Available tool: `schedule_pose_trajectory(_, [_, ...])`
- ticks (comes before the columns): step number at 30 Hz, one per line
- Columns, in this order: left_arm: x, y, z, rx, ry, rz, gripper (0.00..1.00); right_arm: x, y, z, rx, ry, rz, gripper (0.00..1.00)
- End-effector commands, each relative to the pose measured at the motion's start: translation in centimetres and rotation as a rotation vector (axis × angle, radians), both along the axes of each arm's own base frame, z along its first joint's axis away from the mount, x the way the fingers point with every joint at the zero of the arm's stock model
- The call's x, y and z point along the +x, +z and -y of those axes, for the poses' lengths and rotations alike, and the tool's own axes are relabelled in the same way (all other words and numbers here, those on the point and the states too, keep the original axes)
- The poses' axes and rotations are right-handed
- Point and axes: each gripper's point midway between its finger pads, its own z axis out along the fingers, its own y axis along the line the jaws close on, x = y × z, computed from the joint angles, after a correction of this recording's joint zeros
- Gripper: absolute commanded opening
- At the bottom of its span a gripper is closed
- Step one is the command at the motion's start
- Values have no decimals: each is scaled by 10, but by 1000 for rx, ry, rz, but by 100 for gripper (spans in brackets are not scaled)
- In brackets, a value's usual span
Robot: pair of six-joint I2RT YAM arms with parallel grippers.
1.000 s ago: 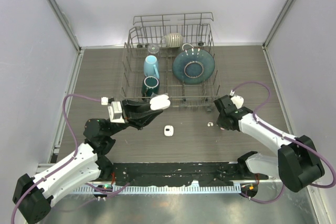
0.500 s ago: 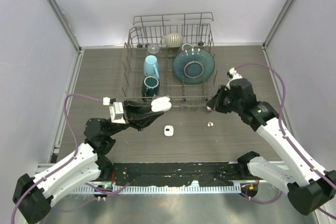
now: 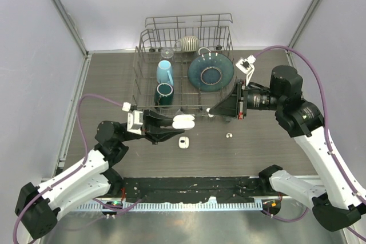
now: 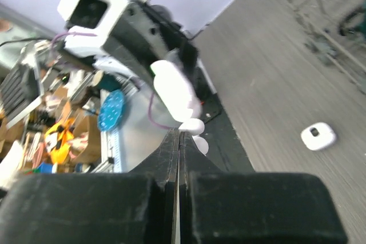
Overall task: Insert the wireless bluetooth earbuds into the charging case
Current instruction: Place the earbud in the charging case.
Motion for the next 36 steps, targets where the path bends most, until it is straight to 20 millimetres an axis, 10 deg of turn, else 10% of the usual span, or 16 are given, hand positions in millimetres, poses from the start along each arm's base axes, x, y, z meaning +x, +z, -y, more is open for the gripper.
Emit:
schedule_pose_trajectory(1, [-12, 15, 5, 6, -82, 59, 0, -49, 49, -2, 145, 261, 107, 1])
schedule_pose_trajectory(7, [-11, 18, 13, 31, -129, 56, 0, -81, 77, 5, 234, 385, 186, 1])
schedule_pose_trajectory(16, [-13, 19, 21, 58, -201, 51, 0, -74, 74, -4, 220, 430, 157, 1])
schedule_pose_trajectory(36, [-26, 22, 21, 92, -294, 45, 0, -66, 14, -69, -88, 475, 134, 1])
